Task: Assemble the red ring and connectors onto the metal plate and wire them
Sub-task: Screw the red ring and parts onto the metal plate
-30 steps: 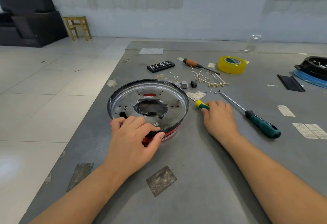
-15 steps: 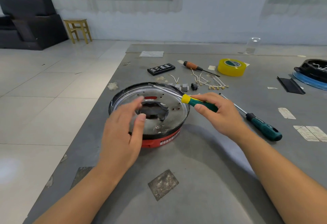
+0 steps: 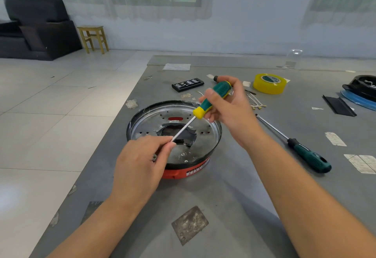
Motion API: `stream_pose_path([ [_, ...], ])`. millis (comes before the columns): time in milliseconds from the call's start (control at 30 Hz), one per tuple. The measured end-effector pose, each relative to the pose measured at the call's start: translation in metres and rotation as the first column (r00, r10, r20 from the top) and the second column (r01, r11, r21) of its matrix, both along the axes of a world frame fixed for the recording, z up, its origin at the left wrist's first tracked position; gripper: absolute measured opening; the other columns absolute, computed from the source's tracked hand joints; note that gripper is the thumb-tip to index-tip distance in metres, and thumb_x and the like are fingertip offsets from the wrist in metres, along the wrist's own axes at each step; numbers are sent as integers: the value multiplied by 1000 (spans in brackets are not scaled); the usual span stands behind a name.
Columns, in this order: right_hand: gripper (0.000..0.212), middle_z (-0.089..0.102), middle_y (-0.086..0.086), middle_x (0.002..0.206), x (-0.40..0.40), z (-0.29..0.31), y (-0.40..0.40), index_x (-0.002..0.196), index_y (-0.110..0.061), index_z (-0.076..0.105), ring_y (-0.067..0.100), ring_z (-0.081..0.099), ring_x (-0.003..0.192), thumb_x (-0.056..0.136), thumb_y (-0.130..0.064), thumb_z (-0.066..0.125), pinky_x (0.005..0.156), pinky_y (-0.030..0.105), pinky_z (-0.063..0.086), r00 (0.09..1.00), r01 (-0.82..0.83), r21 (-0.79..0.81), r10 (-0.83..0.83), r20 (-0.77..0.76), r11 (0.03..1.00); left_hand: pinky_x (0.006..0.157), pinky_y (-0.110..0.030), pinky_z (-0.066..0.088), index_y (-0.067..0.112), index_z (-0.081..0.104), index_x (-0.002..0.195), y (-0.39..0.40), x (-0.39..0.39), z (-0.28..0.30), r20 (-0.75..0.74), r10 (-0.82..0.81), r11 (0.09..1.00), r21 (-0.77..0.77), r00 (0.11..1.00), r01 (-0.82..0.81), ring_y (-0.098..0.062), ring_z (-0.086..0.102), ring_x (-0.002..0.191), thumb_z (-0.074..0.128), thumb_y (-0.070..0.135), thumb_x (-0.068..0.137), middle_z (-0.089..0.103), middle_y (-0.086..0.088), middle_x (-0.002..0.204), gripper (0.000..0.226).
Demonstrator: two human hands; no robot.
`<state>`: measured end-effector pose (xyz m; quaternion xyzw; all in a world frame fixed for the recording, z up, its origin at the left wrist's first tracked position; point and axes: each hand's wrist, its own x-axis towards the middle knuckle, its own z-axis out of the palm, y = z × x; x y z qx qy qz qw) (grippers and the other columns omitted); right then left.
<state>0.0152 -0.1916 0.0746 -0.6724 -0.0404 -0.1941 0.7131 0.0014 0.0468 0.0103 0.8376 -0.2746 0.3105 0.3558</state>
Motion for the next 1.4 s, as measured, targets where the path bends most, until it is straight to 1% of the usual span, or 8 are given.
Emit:
stream_pose_path([
  [167, 84, 68, 37, 97, 5, -4, 7, 150, -34, 22, 26, 62, 54, 91, -8, 76, 50, 30, 49, 991, -100, -29, 98, -87, 995, 83, -9, 40, 25, 81, 105, -3, -3, -4, -38, 0, 1000, 11, 999, 0, -1, 56, 88, 63, 48, 99, 74, 18, 88, 30],
  [333, 83, 66, 32, 89, 5, 0, -1, 151, -41, 22, 22, 56, 56, 92, -12, 73, 54, 26, 50, 999, 29, -64, -27, 30, 998, 93, -15, 35, 37, 69, 113, -1, -5, -1, -168, -30, 997, 61, 985, 41, 24, 47, 102, 58, 71, 85, 69, 29, 94, 45],
  [500, 86, 64, 32, 100, 2, 8, -2, 151, -47, 23, 26, 63, 67, 92, -10, 73, 55, 25, 51, 998, 19, -172, -9, 57, 985, 96, -28, 42, 33, 70, 91, 4, -6, -2, -59, -97, 967, 232, 994, 108, 1, 60, 86, 57, 75, 86, 69, 21, 85, 45],
  [667, 83, 66, -10, 73, 4, 4, -1, 149, -46, 28, 13, 67, 60, 91, -6, 73, 55, 26, 53, 996, -9, -244, 31, 86, 970, 86, -41, 53, 29, 77, 88, 5, -4, -8, 16, -126, 930, 349, 992, 113, -13, 70, 90, 60, 60, 91, 73, 18, 94, 36],
  [933, 85, 54, 6, 104, 0, 8, 4, 152, -42, 27, 15, 67, 65, 92, -2, 72, 63, 24, 58, 995, -8, -304, 37, 89, 952, 80, -38, 49, 26, 73, 82, 4, -1, -13, 61, -122, 921, 380, 991, 90, -14, 69, 89, 59, 54, 93, 72, 16, 93, 33],
  [1067, 83, 55, 5, 100, 0, 7, 5, 152, -39, 27, 10, 67, 62, 93, -1, 71, 62, 20, 56, 995, -6, -340, 41, 94, 940, 80, -38, 49, 26, 73, 82, 4, -1, -14, 59, -114, 914, 398, 992, 81, -13, 68, 88, 59, 53, 94, 71, 15, 91, 32],
  [1267, 84, 60, 2, 85, -6, 15, 9, 149, -49, 27, 20, 72, 67, 91, -11, 73, 70, 32, 63, 992, -3, -443, 59, 113, 897, 76, -38, 48, 25, 71, 80, 2, 0, -16, 98, -99, 918, 393, 990, 53, -16, 66, 82, 60, 50, 94, 65, 13, 80, 30],
  [1400, 80, 58, 14, 82, -16, 26, 16, 143, -52, 29, 33, 67, 62, 87, -20, 77, 62, 49, 62, 985, 26, -565, 77, 157, 824, 78, -39, 47, 25, 71, 80, 1, 1, -20, 131, -89, 920, 390, 987, 31, -16, 66, 82, 60, 51, 93, 64, 14, 79, 31],
])
